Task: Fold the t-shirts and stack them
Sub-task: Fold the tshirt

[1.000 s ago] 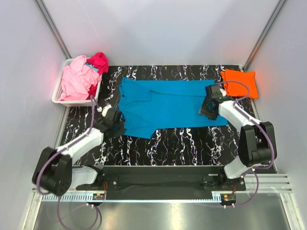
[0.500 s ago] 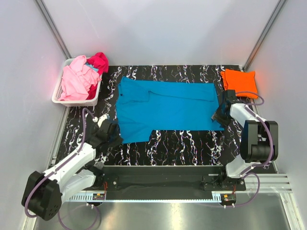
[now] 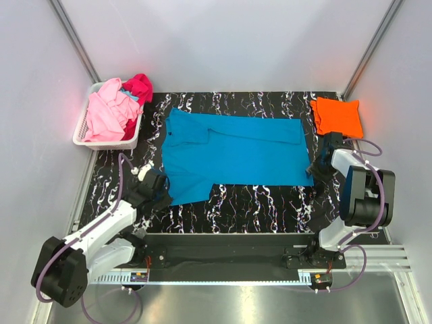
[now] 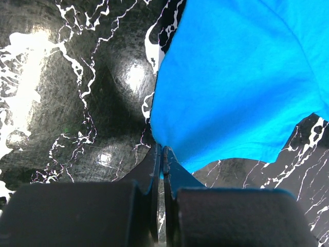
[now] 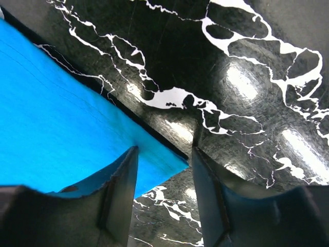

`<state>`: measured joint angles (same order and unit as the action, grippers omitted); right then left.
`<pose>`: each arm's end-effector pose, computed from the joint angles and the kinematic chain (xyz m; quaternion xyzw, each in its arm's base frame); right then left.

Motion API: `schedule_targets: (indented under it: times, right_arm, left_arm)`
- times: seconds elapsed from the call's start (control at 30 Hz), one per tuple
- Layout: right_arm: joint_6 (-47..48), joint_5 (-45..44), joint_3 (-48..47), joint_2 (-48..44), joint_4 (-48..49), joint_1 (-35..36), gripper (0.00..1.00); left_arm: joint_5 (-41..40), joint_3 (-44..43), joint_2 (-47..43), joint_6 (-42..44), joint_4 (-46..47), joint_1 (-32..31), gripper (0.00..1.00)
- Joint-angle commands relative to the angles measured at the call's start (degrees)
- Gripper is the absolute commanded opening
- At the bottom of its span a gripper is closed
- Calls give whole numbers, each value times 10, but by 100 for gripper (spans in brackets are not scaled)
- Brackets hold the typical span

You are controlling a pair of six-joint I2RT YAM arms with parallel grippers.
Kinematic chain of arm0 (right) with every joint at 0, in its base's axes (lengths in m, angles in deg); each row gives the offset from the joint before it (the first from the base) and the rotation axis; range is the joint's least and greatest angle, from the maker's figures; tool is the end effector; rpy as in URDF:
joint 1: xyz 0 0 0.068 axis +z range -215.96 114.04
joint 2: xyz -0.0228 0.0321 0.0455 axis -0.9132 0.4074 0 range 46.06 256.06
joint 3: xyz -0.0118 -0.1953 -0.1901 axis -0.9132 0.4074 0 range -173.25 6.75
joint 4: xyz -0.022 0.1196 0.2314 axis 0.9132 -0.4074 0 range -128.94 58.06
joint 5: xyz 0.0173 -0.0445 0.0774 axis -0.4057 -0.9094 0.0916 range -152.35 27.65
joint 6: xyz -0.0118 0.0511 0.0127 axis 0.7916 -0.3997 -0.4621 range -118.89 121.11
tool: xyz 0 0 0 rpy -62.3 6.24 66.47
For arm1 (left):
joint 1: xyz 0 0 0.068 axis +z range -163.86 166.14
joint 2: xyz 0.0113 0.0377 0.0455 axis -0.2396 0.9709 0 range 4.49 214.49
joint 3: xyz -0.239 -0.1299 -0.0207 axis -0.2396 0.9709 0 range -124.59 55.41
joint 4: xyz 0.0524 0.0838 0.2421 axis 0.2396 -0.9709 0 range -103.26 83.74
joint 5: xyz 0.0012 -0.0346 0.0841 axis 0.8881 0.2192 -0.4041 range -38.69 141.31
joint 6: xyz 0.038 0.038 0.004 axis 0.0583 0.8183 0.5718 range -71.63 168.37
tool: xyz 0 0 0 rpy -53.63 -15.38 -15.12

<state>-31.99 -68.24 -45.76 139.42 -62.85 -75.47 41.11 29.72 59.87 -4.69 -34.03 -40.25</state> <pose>0.2896 -0.0522 0.1583 0.3659 0.9157 -0.0173 0.1652 0.1563 -0.0705 0.1696 -0.2448 0.9246 -0.1127 0.2692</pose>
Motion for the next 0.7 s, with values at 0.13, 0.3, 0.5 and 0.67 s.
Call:
schedule_targets:
  times: [0.13, 0.3, 0.5, 0.67]
  right_arm:
    - [-18, 51, 25, 35, 33, -2, 6]
    - [-23, 27, 30, 7, 17, -2, 0]
    - [-28, -2, 36, -37, -13, -2, 0]
    - [-32, -11, 55, -73, -24, -2, 0]
  left_arm:
    - [-18, -19, -9, -6, -4, -7, 0]
    - [-23, -17, -29, -10, -16, -8, 0]
    - [-34, -22, -56, -20, -41, -11, 0]
    - [-46, -23, -100, -35, -70, -15, 0]
